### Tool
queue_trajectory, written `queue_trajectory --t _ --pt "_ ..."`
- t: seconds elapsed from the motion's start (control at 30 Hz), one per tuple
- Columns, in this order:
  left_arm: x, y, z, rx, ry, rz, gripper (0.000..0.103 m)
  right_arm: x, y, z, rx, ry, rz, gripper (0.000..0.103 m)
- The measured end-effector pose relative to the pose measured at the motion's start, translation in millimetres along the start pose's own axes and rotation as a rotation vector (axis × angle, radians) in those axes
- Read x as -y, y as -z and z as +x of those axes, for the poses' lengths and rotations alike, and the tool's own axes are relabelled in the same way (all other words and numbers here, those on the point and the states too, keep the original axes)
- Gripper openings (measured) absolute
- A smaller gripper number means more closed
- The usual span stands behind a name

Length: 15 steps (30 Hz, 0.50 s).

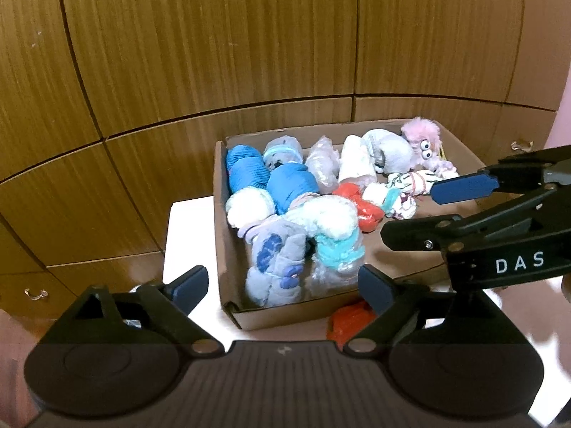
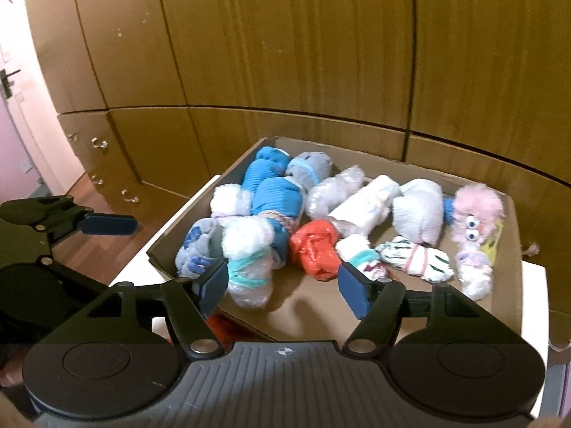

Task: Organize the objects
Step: 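Open both tools to release the two rolls in the tray, then withdraw both tools from the tray back over the pile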

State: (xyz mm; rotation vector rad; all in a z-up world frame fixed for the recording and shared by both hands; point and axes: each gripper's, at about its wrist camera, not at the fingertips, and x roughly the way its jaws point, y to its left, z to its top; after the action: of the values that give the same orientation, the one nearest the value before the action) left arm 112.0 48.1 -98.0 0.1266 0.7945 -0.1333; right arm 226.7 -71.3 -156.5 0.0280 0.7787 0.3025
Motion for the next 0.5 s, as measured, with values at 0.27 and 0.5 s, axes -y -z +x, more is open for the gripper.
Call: queue_trajectory --t 0.27,0.5 --pt "6.7 -2.4 -2.8 0.001 -0.001 0.005 0.089 8.0 4.6 -13.3 0.019 0.018 0.036 0.079" --pt "10.9 -2.9 -5.8 0.005 -0.013 0.002 0.093 13.8 9.4 -20.2 0.033 0.027 0.061 0.083"
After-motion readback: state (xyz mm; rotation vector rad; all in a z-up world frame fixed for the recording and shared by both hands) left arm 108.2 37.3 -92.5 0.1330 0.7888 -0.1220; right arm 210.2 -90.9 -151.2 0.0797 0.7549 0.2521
